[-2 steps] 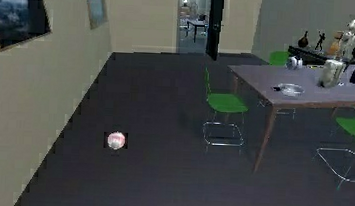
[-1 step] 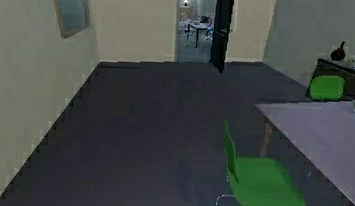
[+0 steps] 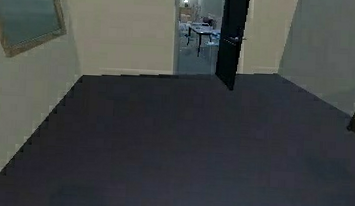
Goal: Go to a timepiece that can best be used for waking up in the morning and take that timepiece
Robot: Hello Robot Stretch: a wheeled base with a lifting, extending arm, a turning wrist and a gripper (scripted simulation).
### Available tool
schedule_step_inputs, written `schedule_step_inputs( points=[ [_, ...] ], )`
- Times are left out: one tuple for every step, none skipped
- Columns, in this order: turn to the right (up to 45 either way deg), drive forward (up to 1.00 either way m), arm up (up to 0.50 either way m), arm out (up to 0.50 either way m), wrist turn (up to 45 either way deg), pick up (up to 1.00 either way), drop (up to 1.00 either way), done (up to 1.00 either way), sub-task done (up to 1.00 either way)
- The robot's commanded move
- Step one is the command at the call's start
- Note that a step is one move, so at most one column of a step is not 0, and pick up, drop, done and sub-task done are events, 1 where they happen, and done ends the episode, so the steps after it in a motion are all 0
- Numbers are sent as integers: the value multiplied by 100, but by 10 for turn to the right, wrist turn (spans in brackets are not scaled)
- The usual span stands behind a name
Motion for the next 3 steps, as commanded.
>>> schedule_step_inputs(
  points=[
    [30, 0, 0, 0, 0, 0, 0, 0, 0],
    [0, 15, 0, 0, 0, 0, 0, 0, 0],
    [210, 0, 0, 0, 0, 0, 0, 0, 0]
  ],
)
